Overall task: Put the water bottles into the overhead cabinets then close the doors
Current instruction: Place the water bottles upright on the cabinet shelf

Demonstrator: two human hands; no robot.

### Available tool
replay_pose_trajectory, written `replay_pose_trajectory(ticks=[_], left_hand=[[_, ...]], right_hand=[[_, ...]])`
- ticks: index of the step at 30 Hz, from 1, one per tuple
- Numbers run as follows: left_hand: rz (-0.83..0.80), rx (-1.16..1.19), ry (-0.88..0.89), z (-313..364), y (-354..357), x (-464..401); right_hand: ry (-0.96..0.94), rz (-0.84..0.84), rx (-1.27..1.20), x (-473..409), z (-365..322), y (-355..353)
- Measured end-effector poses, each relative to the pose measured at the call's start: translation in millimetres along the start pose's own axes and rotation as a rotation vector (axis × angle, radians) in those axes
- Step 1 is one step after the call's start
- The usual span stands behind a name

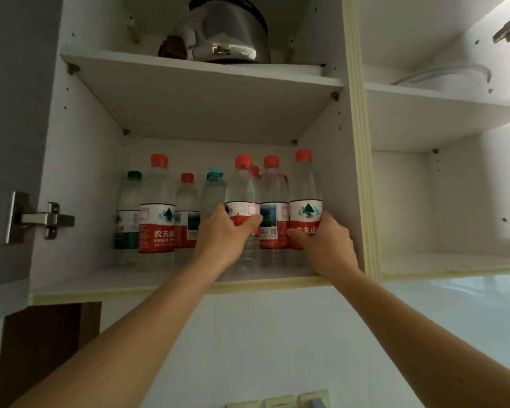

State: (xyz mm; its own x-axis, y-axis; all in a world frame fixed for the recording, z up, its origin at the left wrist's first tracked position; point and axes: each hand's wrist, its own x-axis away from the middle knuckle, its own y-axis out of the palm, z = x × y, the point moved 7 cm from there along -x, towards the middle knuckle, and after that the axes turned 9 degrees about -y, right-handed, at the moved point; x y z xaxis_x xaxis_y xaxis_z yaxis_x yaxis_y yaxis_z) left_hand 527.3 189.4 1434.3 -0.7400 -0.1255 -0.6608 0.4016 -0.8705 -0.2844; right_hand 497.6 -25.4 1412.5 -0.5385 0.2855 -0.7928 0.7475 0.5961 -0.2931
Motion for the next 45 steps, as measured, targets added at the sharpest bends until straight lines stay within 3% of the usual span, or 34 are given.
replay_pose_trajectory(ticks=[16,20,23,27,30,32,37,45], left_hand=[[0.066,-0.147,0.008,18.6,23.1,6.5],[-0.006,-0.193,-0.001,15.5,21.1,7.3],[0.002,-0.228,0.050,10.9,-1.1,6.1],[0.269,-0.193,0.071,-8.9,-72.9,-8.7],[0.367,-0.215,-0.016,-32.5,-112.5,-22.2],[0.336,-0.240,-0.097,-48.4,-120.8,-29.8],[0.048,-0.023,-0.138,-74.9,-99.0,-31.3],[0.000,0.007,-0.195,-102.9,-96.7,-41.7]], right_hand=[[-0.043,0.009,0.052,3.2,2.6,4.3],[-0.069,0.020,0.064,6.9,-3.5,2.9],[-0.248,0.085,0.107,15.2,-23.4,-5.0],[-0.567,0.095,0.047,27.9,-67.3,-8.8],[-0.713,0.046,0.019,27.3,-103.7,-3.1],[-0.774,-0.028,0.011,19.3,-129.0,6.5],[-0.774,-0.277,0.015,-21.2,-183.1,43.2],[-0.668,-0.459,0.437,-91.0,-206.0,105.7]])
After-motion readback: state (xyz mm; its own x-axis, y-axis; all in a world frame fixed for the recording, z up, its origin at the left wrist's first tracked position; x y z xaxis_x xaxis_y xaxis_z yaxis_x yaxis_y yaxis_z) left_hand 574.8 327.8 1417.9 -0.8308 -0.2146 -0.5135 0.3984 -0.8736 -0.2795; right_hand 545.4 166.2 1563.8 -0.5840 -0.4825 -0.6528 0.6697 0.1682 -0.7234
